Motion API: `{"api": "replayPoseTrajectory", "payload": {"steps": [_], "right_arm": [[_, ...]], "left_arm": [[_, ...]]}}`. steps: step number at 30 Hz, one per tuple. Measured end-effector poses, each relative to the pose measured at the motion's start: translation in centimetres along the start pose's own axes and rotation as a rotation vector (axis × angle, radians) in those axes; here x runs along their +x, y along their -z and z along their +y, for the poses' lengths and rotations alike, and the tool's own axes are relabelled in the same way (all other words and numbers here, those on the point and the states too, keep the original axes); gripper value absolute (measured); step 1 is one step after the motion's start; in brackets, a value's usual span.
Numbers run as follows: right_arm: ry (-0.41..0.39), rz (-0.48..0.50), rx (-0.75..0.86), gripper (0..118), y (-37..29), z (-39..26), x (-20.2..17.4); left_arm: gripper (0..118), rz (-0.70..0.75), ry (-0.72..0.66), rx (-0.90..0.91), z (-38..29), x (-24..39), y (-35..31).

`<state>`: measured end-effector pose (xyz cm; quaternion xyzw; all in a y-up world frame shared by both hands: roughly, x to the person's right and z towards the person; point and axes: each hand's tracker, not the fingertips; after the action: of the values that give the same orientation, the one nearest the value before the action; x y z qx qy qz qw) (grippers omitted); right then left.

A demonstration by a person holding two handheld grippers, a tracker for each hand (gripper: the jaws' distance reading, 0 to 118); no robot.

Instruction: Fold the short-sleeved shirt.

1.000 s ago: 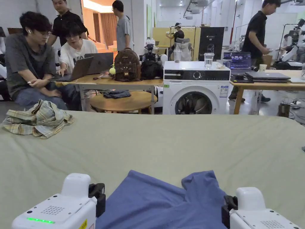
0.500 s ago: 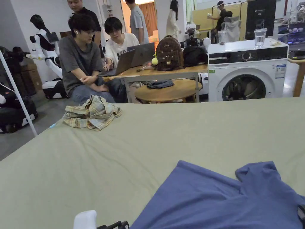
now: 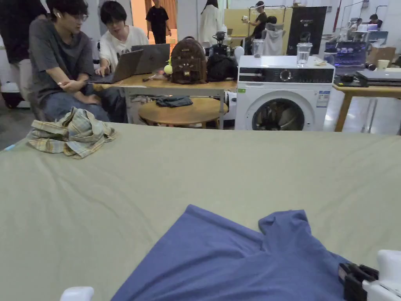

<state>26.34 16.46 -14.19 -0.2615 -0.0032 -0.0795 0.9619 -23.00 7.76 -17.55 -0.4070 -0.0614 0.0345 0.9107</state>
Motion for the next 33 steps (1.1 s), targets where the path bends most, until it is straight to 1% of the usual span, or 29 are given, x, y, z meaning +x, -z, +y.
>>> {"api": "replayPoseTrajectory", "payload": {"steps": [1, 2, 3, 4, 6, 7, 8, 9, 10, 11, 12, 13, 14, 16, 17, 18, 19, 20, 23, 25, 27, 29, 31, 32, 33], "right_arm": [[-0.008, 0.031, -0.044, 73, 0.9, 1.1, 0.6], [0.002, 0.067, -0.088, 88, 2.2, 2.2, 1.2], [-0.008, 0.092, -0.140, 88, 3.9, 3.5, 1.8], [-0.030, 0.085, -0.169, 88, 5.7, 4.9, 2.2], [-0.054, 0.017, -0.253, 88, 8.8, 6.9, 2.7], [-0.065, 0.008, -0.272, 88, 10.5, 7.7, 3.0], [-0.060, 0.033, -0.317, 88, 12.1, 8.3, 3.5], [-0.033, 0.045, -0.346, 88, 13.6, 8.6, 3.9], [-0.008, 0.038, -0.381, 86, 15.1, 8.9, 4.3], [-0.015, 0.032, -0.417, 77, 16.3, 9.0, 4.4], [-0.034, 0.034, -0.434, 59, 17.4, 9.1, 4.5], [-0.049, 0.028, -0.452, 48, 18.1, 9.1, 4.5], [-0.037, 0.024, -0.461, 46, 18.8, 9.0, 4.5], [0.008, 0.067, -0.482, 46, 19.9, 8.8, 4.7], [0.028, 0.073, -0.491, 44, 20.1, 8.6, 4.6], [0.031, 0.065, -0.492, 33, 20.3, 8.3, 4.5], [0.026, 0.069, -0.492, 13, 20.4, 8.0, 4.4], [0.016, 0.068, -0.500, 2, 20.5, 7.7, 4.2], [0.007, 0.058, -0.521, 0, 20.6, 7.0, 4.1], [0.015, 0.046, -0.483, 0, 19.6, 7.1, 3.9], [0.042, 0.056, -0.434, 0, 18.3, 7.6, 3.9], [0.025, 0.063, -0.348, 0, 16.4, 8.7, 3.7], [0.000, 0.075, -0.270, 0, 13.7, 10.3, 3.3], [-0.006, 0.088, -0.233, 0, 12.4, 11.2, 3.2], [-0.021, 0.093, -0.191, 0, 11.1, 12.3, 3.2]], "left_arm": [[8, 0.000, 0.005, -0.012, 0.2, 0.0, 0.1], [8, 0.003, 0.013, -0.023, 0.3, 0.0, 0.1], [8, 0.012, 0.027, -0.035, 0.5, 0.2, 0.2], [8, 0.022, 0.048, -0.047, 0.7, 0.4, 0.3], [8, 0.028, 0.058, -0.053, 0.8, 0.6, 0.3], [8, 0.028, 0.055, -0.052, 0.7, 0.4, 0.2], [8, 0.022, 0.043, -0.054, 0.7, 0.2, 0.2], [8, 0.013, 0.020, -0.052, 0.7, 0.0, 0.2], [8, 0.006, 0.006, -0.049, 0.6, -0.2, 0.2], [8, 0.003, 0.002, -0.049, 0.5, -0.2, 0.2], [8, 0.002, 0.002, -0.049, 0.5, -0.2, 0.2], [8, 0.004, 0.000, -0.049, 0.6, -0.1, 0.2], [8, 0.007, 0.002, -0.050, 0.6, 0.1, 0.2], [8, 0.015, 0.011, -0.053, 0.6, 0.4, 0.2], [8, 0.018, 0.012, -0.052, 0.6, 0.4, 0.2], [8, 0.021, 0.014, -0.051, 0.6, 0.4, 0.2], [8, 0.023, 0.014, -0.050, 0.5, 0.4, 0.2], [8, 0.024, 0.015, -0.049, 0.5, 0.4, 0.2], [8, 0.022, 0.008, -0.049, 0.5, 0.2, 0.2], [8, 0.018, 0.003, -0.047, 0.5, 0.1, 0.2], [8, 0.003, -0.007, -0.027, 0.2, -0.3, 0.1], [8, -0.050, -0.040, 0.022, -0.3, -1.2, 0.1], [8, -0.082, -0.135, 0.053, -0.2, -2.0, -0.9], [8, -0.082, -0.168, 0.108, 0.2, -1.9, -2.1], [8, -0.086, -0.161, 0.187, 1.0, -1.7, -3.6]]}}
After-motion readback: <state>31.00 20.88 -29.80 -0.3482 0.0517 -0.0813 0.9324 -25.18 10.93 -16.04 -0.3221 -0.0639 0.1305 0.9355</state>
